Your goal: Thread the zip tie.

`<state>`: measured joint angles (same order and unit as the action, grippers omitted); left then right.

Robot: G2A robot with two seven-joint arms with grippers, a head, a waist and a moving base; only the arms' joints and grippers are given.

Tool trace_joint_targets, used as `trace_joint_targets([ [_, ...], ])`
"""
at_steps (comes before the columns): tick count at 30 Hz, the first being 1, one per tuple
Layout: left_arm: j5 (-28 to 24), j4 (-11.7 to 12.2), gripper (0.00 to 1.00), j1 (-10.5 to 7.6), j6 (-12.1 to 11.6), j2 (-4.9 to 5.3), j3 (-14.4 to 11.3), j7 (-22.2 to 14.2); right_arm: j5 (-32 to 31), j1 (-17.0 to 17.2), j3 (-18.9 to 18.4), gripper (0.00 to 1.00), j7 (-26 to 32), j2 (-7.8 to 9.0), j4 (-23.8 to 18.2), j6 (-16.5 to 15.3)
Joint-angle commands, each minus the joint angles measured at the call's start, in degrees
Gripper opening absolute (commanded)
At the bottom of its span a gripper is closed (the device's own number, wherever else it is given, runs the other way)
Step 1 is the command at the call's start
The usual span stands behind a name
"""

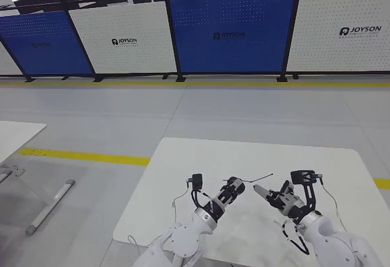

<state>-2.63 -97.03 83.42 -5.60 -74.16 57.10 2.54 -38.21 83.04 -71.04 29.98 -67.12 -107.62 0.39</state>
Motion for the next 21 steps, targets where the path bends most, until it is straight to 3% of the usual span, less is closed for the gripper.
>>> trace_joint_targets([
  [1,-0.30,0.10,0.00,0.02,0.17,-0.06,-0.03,0.04,0.29,0.36,-0.78,1.00,0.05,0.08,0.02,0.16],
  [21,-0.99,0.21,0.00,0.03,0.65,-0.15,-0.30,-0.27,0.30,0.54,-1.31,1.00,0.46,0.16,0.03,0.46],
])
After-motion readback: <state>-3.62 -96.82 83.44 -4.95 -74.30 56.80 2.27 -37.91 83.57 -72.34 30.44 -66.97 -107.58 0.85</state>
